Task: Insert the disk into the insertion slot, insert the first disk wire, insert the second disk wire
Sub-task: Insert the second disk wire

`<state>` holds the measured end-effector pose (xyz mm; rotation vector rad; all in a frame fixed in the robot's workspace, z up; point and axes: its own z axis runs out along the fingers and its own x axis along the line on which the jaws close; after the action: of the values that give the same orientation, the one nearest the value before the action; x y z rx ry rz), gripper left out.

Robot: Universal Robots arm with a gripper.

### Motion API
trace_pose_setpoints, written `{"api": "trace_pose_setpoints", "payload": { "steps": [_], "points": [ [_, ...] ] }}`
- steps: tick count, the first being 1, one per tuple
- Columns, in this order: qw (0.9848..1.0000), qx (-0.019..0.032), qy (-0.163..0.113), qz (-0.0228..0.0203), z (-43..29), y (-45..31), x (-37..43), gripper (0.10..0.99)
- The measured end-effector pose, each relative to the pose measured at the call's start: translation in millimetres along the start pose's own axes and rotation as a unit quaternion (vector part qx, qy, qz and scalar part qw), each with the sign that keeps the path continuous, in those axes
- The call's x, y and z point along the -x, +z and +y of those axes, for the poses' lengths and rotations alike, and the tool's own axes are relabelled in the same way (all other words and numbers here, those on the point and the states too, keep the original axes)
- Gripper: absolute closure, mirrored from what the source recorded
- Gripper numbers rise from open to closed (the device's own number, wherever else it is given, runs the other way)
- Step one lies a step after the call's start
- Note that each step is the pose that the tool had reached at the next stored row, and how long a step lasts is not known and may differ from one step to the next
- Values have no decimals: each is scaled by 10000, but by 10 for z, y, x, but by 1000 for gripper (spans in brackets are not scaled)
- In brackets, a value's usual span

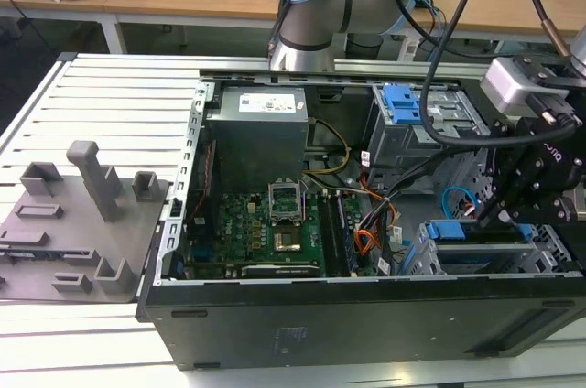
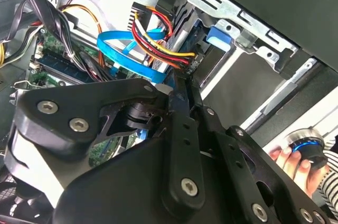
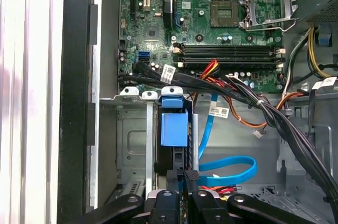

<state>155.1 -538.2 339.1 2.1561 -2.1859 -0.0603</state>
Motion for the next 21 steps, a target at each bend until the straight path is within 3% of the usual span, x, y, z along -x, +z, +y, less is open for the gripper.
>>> {"api": "trace_pose_setpoints", "payload": {
  "steps": [8, 10, 12, 13, 15, 17, 18, 20, 21],
  "points": [
    [10000, 0, 0, -6, -3, 29, 1, 925],
    [10000, 1, 0, -5, -3, 29, 1, 851],
    [10000, 0, 0, -2, -2, 22, 0, 851],
    [10000, 1, 0, -7, 0, -4, 0, 851],
    [10000, 0, 0, -3, 11, -153, -3, 851],
    [10000, 0, 0, -2, 18, -240, -1, 851],
    [10000, 0, 0, -3, 21, -281, -1, 867],
    [10000, -2, 0, -2, 27, -350, -2, 980],
    [10000, -4, -1, -2, 30, -384, -3, 980]
  ]
}}
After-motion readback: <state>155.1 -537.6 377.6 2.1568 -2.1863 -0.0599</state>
